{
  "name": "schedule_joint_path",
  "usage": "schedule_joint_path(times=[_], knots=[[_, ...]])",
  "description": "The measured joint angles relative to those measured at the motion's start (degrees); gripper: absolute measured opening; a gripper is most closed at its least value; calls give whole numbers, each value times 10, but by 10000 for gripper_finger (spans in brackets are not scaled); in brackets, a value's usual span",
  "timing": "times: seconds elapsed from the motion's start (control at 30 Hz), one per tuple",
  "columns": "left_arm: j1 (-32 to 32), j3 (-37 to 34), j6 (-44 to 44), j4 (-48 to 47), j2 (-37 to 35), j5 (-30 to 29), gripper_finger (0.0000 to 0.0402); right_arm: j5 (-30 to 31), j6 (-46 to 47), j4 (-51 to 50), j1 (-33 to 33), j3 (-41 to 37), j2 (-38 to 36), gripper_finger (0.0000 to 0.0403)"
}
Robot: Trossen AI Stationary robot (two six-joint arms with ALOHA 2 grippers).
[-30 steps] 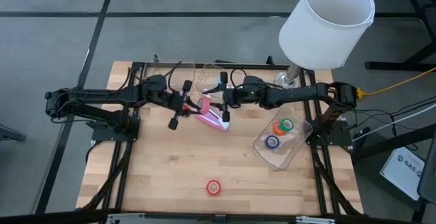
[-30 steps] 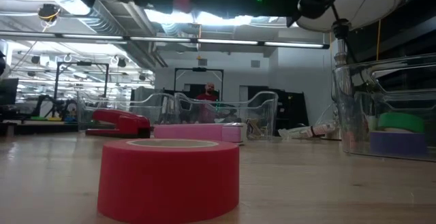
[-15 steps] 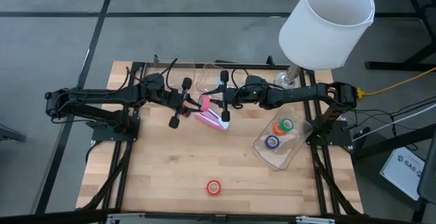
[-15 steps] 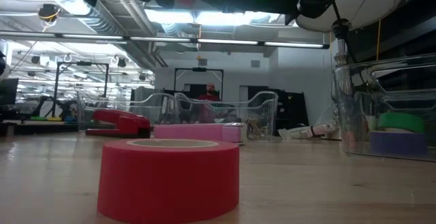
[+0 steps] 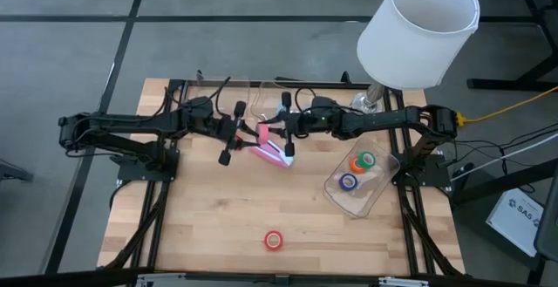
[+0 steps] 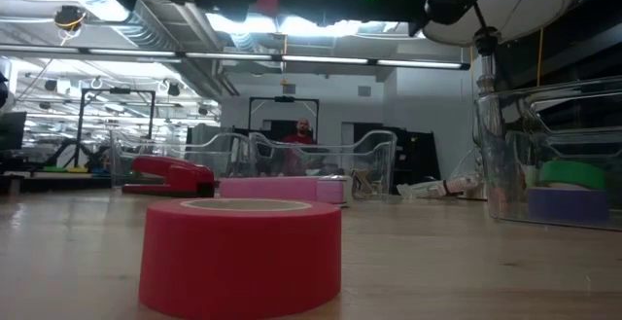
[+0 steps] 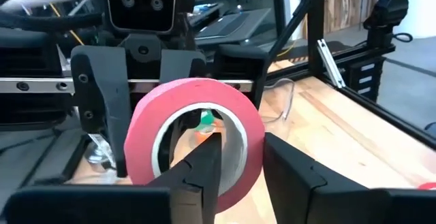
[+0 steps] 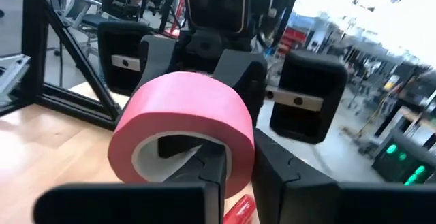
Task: Pick and place Stapler, Stapler remover, tape
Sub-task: Put the pink tape into the bottom transparent bin
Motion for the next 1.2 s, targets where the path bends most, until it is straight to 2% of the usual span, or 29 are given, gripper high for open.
schedule_joint_path(times=[0.23,0.37,0.43,0.87,1.2], knots=[[0,0,-39,-35,0,-5,149,-2,56,-97,0,2,-3,41],[0,-1,-45,-61,0,-6,173,-3,79,-224,2,32,-9,41],[1,1,-42,-56,-1,-9,180,-4,81,-323,6,55,-9,41],[1,1,-41,-69,-2,-12,184,-20,38,-826,24,210,-9,44],[2,1,-40,-70,-2,-38,184,-23,41,-1018,38,236,-19,44]])
